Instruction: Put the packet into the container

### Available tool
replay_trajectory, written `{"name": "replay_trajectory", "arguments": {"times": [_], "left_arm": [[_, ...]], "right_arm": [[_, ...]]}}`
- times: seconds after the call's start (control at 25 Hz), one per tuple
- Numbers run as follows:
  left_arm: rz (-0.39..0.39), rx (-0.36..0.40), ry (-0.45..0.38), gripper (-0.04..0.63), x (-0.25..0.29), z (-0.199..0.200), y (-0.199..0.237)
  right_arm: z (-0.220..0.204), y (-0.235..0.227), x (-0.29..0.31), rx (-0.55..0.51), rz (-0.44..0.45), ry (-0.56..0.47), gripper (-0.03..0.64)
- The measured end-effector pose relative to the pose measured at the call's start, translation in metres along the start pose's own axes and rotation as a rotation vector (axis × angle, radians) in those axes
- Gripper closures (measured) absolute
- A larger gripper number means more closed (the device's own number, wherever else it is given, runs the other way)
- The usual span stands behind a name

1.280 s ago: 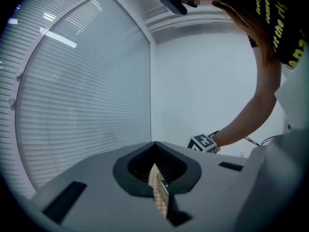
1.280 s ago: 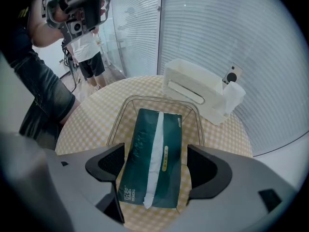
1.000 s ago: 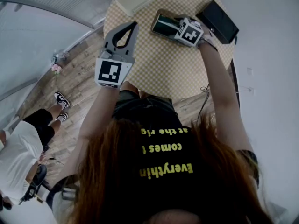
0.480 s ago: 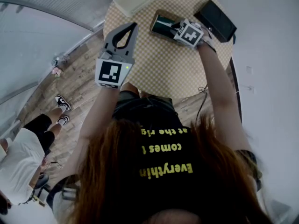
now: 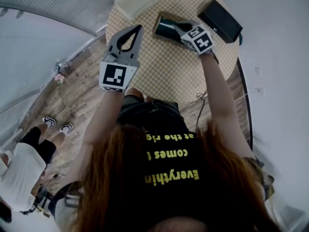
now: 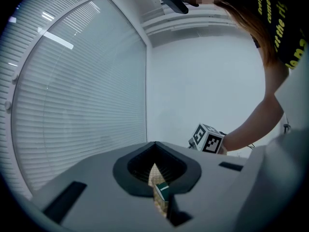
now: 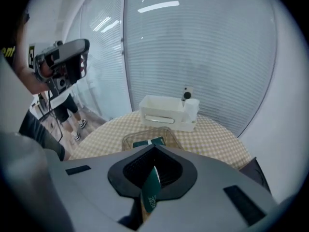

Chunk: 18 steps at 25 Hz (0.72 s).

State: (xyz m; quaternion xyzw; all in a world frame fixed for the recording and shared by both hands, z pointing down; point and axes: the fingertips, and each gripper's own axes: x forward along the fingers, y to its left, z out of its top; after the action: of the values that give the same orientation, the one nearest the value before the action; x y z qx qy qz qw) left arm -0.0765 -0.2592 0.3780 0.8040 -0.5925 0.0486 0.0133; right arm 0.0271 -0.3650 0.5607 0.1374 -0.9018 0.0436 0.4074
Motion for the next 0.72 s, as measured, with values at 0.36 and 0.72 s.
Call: {"name": "replay_trajectory", "arguments": {"times": [0.36, 0.72], "left_arm": [[-0.052, -0.013, -0.005, 0.595, 0.013, 0.002, -0.013], [-0.095, -0.008, -0.021, 0.595, 0.025, 0.008, -0.022]], "right_arm": [[0.051, 0.005, -0.061, 0.174, -0.134, -0.434, 0.601], [0.077, 0.017, -0.116, 0.241, -0.201, -0.638, 0.601]]}}
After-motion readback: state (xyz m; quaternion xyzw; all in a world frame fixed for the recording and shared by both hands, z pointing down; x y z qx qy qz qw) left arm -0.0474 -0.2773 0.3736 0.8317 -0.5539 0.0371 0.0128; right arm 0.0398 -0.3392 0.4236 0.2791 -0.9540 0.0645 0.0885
